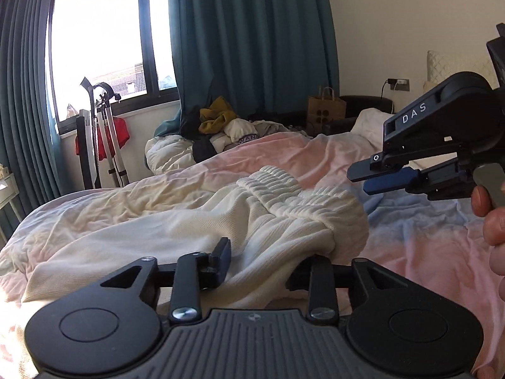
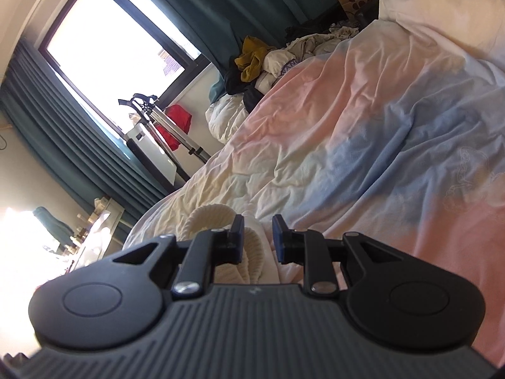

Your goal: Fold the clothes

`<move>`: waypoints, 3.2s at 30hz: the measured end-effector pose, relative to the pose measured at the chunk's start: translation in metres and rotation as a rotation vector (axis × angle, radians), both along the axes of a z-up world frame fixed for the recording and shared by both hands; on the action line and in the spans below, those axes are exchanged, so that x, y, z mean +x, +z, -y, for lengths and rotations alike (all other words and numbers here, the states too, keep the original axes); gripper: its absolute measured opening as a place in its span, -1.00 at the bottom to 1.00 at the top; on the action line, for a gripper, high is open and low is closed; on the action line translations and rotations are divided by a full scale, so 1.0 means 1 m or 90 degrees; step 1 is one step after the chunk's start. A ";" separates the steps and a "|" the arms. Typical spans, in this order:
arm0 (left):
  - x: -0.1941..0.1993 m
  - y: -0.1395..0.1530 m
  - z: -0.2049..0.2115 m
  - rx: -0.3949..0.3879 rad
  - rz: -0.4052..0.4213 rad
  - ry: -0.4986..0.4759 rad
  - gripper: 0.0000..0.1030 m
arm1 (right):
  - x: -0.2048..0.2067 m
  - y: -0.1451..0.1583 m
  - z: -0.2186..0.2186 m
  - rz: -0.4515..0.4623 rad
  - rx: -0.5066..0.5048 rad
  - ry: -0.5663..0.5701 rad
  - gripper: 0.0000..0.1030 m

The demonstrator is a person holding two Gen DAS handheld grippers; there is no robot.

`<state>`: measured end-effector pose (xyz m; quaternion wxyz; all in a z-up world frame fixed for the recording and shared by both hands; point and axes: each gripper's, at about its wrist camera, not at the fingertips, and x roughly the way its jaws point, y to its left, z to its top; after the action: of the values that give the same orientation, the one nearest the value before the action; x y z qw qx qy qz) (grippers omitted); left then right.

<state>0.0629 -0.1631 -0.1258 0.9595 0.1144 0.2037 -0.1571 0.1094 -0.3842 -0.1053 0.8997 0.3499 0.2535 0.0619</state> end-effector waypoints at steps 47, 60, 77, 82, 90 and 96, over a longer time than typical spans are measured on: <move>-0.035 -0.037 -0.125 -0.024 -0.004 -0.120 -0.57 | 0.108 -0.006 -0.077 0.018 -0.045 0.148 -0.42; -0.046 -0.008 -0.157 -0.178 -0.064 -0.098 0.37 | 0.076 0.003 -0.081 0.029 -0.115 0.128 0.09; -0.002 0.034 -0.283 -0.330 -0.182 0.145 0.83 | 0.009 -0.018 -0.087 -0.077 -0.115 0.109 0.71; 0.016 0.009 -0.309 -0.400 -0.219 0.169 0.83 | 0.022 -0.054 -0.081 -0.137 -0.045 0.108 0.87; 0.047 -0.019 -0.314 -0.417 -0.258 0.171 0.88 | 0.043 -0.087 -0.077 -0.171 0.084 0.111 1.00; 0.057 -0.038 -0.321 -0.447 -0.318 0.172 0.88 | 0.056 -0.091 -0.082 -0.166 0.114 0.147 1.00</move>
<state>0.1202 0.1575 -0.1634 0.8734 -0.2874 0.3766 -0.1128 0.1657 -0.3025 -0.1962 0.8113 0.4025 0.3998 0.1410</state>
